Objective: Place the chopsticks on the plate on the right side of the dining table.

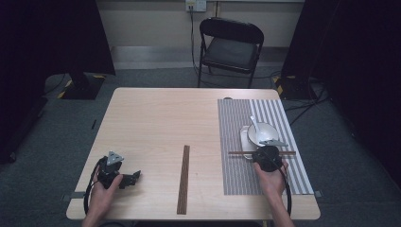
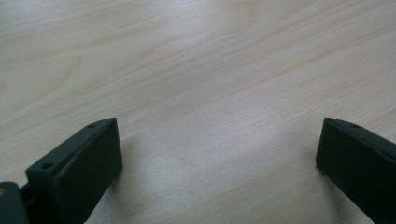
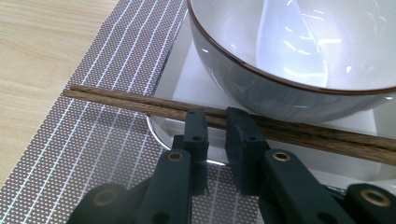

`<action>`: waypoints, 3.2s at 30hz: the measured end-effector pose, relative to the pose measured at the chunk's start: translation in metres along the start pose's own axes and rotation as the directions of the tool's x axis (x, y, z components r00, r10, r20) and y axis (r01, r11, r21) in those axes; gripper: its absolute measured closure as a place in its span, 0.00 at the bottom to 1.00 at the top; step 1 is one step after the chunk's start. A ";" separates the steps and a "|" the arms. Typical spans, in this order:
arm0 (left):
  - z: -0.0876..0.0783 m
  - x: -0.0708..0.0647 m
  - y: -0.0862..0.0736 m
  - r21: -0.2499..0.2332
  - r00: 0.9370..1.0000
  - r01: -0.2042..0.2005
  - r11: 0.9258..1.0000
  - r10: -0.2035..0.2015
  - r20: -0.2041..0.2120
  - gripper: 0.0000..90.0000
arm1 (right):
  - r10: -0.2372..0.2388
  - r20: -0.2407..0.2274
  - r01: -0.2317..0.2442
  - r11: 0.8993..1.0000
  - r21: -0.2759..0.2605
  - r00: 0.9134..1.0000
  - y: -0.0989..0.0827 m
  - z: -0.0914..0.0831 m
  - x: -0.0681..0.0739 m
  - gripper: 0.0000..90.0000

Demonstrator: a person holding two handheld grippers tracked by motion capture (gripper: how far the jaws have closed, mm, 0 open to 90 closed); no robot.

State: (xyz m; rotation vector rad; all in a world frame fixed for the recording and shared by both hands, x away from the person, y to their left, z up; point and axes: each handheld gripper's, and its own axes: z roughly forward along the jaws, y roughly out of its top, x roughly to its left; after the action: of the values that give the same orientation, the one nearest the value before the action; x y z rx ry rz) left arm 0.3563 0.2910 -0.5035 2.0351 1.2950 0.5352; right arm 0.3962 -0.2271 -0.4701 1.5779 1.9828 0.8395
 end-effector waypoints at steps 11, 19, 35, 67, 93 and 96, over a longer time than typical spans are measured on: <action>0.000 0.000 0.000 0.000 1.000 -0.001 1.000 0.001 0.000 0.00 | 0.048 0.058 -0.048 0.999 -0.002 0.997 -0.010 -0.014 -0.031 0.87; 0.000 0.000 0.000 0.000 1.000 -0.001 1.000 0.001 0.000 0.00 | 0.094 0.086 -0.094 0.996 -0.003 0.992 -0.012 -0.013 -0.050 0.86; 0.000 0.000 0.000 0.000 1.000 -0.001 1.000 0.001 0.000 0.00 | 0.029 0.040 -0.028 0.999 -0.025 0.999 -0.007 -0.019 -0.025 0.85; 0.000 0.000 0.000 0.000 1.000 -0.001 1.000 0.001 0.000 0.00 | -0.159 -0.141 0.165 0.986 0.027 0.977 0.015 0.040 0.102 0.86; 0.000 0.000 0.000 0.000 1.000 -0.001 1.000 0.001 0.000 0.00 | -0.166 -0.122 0.171 0.985 0.033 0.979 0.015 0.040 0.098 0.86; 0.000 0.000 0.000 0.000 1.000 -0.001 1.000 0.001 0.000 0.00 | -0.162 -0.129 0.167 0.985 0.032 0.978 0.015 0.039 0.099 0.85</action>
State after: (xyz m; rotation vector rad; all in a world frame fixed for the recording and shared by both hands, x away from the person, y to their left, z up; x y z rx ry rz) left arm 0.3563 0.2911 -0.5034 2.0364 1.2943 0.5360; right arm 0.4105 -0.1216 -0.4855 1.3904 2.1996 0.8548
